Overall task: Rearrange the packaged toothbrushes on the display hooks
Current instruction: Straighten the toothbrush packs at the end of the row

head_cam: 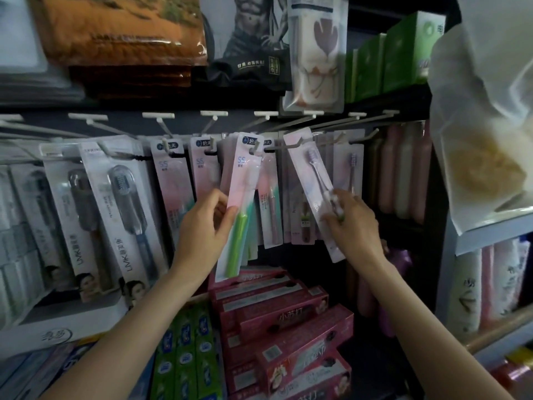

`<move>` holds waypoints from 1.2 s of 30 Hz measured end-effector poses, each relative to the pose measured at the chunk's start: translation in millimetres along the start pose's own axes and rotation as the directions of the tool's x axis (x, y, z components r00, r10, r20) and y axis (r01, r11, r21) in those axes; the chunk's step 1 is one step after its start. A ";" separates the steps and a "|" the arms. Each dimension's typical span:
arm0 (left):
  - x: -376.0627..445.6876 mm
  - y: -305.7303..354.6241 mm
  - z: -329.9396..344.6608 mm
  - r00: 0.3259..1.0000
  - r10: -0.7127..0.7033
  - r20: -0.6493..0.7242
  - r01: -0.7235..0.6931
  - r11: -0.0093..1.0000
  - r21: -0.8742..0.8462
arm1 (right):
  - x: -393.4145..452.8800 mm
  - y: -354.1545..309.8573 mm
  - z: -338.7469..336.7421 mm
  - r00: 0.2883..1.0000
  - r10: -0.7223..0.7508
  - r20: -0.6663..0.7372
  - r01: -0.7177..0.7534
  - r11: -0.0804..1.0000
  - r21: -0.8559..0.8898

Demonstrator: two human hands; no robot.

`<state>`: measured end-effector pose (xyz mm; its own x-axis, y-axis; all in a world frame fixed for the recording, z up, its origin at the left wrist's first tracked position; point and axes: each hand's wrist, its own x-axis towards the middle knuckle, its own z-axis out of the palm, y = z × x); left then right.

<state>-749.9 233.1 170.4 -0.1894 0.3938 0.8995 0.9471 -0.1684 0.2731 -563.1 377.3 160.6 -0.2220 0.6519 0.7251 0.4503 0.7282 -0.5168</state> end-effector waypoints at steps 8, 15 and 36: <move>1.4 -5.7 -6.5 1.000 0.017 0.011 -0.018 0.999 0.027 | -8.4 5.6 2.4 0.997 0.063 -0.046 -0.062 0.998 0.013; -2.0 -4.2 -0.6 1.000 0.003 0.017 -0.003 1.000 -0.009 | -12.0 9.2 10.6 0.998 0.051 -0.032 -0.053 0.996 -0.071; -117.4 -31.2 -63.1 0.992 0.045 0.121 -0.068 0.979 0.194 | -79.7 -100.0 72.5 0.874 -0.463 -0.149 0.486 0.823 0.294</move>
<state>-773.5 135.1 77.7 -0.1140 0.4926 0.8627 0.9900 -0.0162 0.1401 -653.1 267.9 121.5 -0.2731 0.2010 0.9407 0.0084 0.9784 -0.2066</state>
